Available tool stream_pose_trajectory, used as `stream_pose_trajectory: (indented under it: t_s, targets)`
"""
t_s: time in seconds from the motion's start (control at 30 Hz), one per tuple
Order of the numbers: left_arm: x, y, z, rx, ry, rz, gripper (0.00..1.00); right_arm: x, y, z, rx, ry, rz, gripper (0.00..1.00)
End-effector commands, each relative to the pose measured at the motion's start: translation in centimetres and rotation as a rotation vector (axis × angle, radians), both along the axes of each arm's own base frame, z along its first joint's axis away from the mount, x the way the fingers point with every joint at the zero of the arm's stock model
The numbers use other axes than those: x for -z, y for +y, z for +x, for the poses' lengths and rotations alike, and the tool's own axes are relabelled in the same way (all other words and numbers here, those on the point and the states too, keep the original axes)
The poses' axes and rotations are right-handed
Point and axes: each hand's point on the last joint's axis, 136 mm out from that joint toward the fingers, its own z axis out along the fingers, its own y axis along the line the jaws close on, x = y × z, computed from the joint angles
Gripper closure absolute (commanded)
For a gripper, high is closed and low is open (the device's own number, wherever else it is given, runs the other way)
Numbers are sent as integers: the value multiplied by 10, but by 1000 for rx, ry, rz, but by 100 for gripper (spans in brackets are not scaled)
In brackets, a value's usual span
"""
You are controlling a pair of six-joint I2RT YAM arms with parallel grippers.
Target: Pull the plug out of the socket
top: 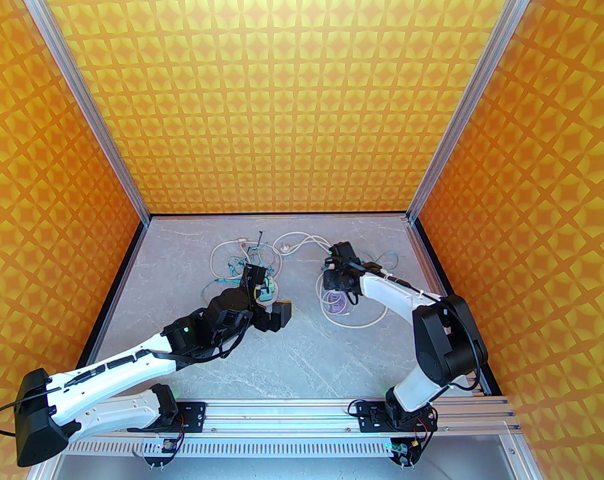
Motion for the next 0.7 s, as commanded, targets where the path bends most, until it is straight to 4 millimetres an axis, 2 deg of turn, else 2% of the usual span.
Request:
stream_pose_trajectory:
  t_s: [0.0, 0.1, 0.5, 0.67]
  targets:
    - [15, -5, 0, 8, 26, 36, 1, -12, 10, 2, -49, -33, 20, 43]
    - [17, -4, 0, 6, 34, 46, 1, -18, 1, 5, -25, -52, -27, 43]
    - [19, 0, -3, 5, 34, 43, 1, -48, -6, 13, 6, -144, -40, 44]
    - [23, -3, -1, 6, 29, 44, 0, -44, -3, 13, -6, -138, -34, 44]
